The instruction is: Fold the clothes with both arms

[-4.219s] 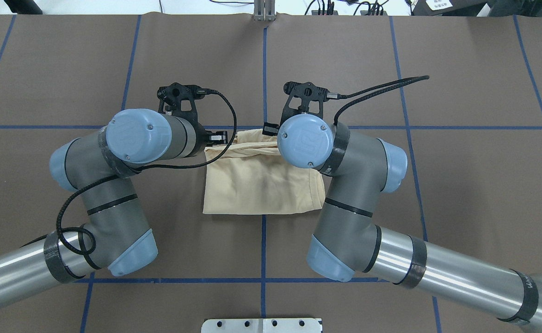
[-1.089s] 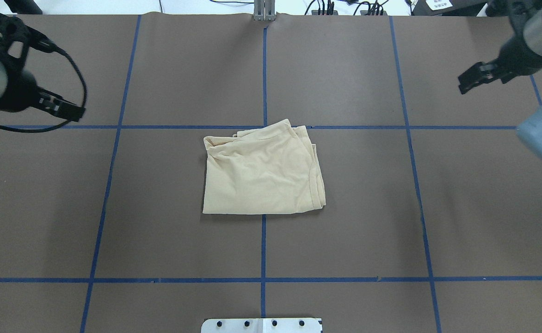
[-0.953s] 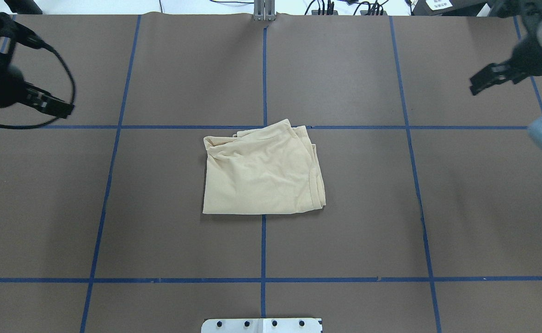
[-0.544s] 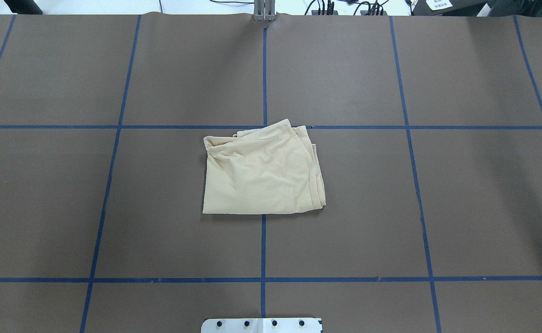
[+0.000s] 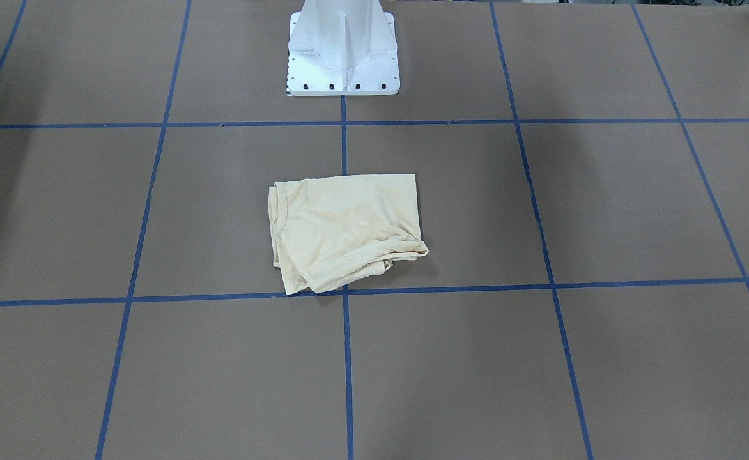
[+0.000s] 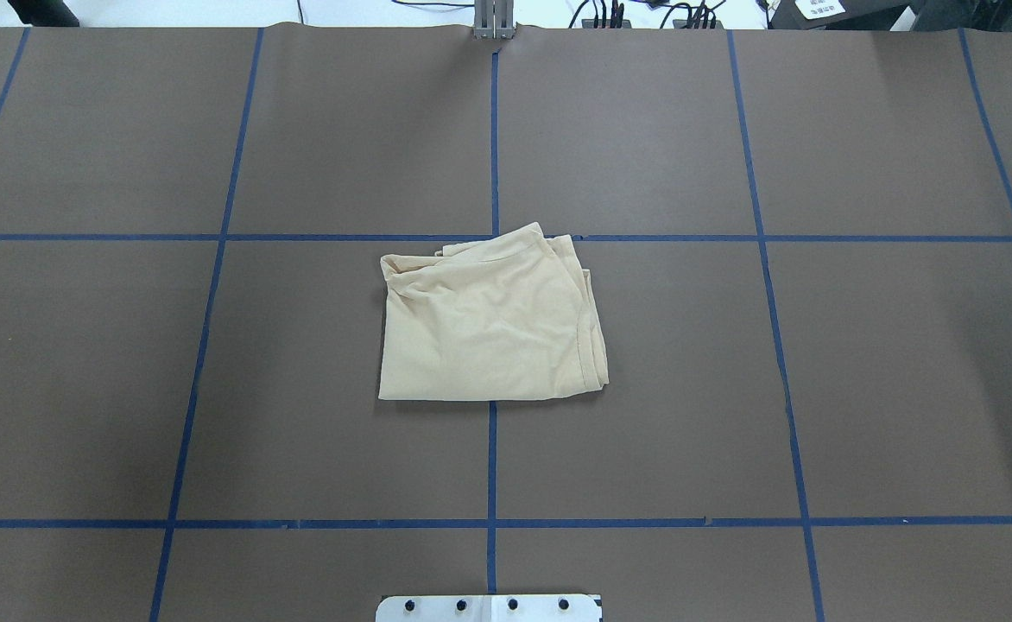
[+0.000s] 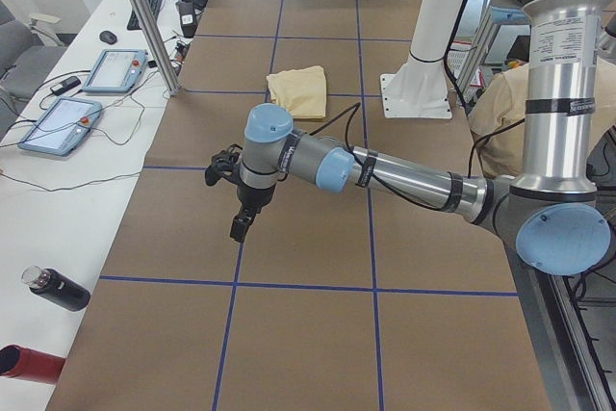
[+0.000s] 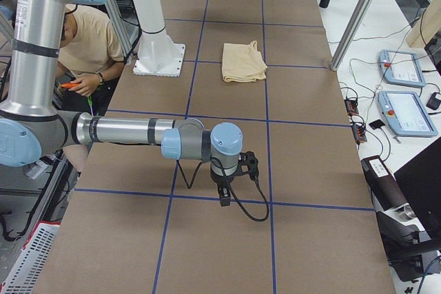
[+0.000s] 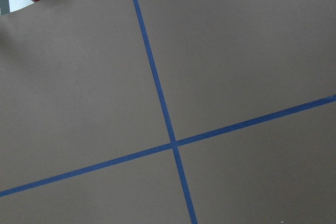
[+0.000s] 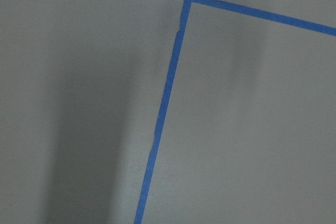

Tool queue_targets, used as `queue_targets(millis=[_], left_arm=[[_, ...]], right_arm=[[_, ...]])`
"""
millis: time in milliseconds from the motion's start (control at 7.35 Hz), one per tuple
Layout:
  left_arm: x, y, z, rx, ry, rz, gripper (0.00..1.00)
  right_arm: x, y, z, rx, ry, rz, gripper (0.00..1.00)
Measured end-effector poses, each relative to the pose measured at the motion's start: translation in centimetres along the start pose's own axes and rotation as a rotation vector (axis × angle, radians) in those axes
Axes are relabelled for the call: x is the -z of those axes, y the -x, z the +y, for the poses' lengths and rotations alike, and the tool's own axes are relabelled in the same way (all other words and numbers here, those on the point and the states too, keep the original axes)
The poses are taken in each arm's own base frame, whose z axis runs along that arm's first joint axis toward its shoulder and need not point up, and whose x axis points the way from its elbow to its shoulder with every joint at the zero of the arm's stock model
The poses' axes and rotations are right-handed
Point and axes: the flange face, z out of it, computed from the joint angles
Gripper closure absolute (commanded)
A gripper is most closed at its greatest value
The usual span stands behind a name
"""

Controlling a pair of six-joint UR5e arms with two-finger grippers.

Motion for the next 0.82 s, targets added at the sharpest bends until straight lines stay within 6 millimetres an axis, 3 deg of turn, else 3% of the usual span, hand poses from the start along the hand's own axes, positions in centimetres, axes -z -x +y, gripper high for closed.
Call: queue_targets(millis=[272,408,816], left_arm=[[-0.5,4.3,6.2,-0.037,0.027,0.018,0.0],[-0.6,5.5,8.0,-0.027,0.039,0.016,0.0],[-1.0,6.1,9.2,-0.007,0.05,0.033,0.0]], right_arm=[[0.2,0.0,-0.8,0.011,-0.014,0.002,0.0],[0.3,0.1,-1.0,0.013,-0.016,0.003,0.0],[0.3,0.1,-1.0,0.02,-0.021,0.004,0.0]])
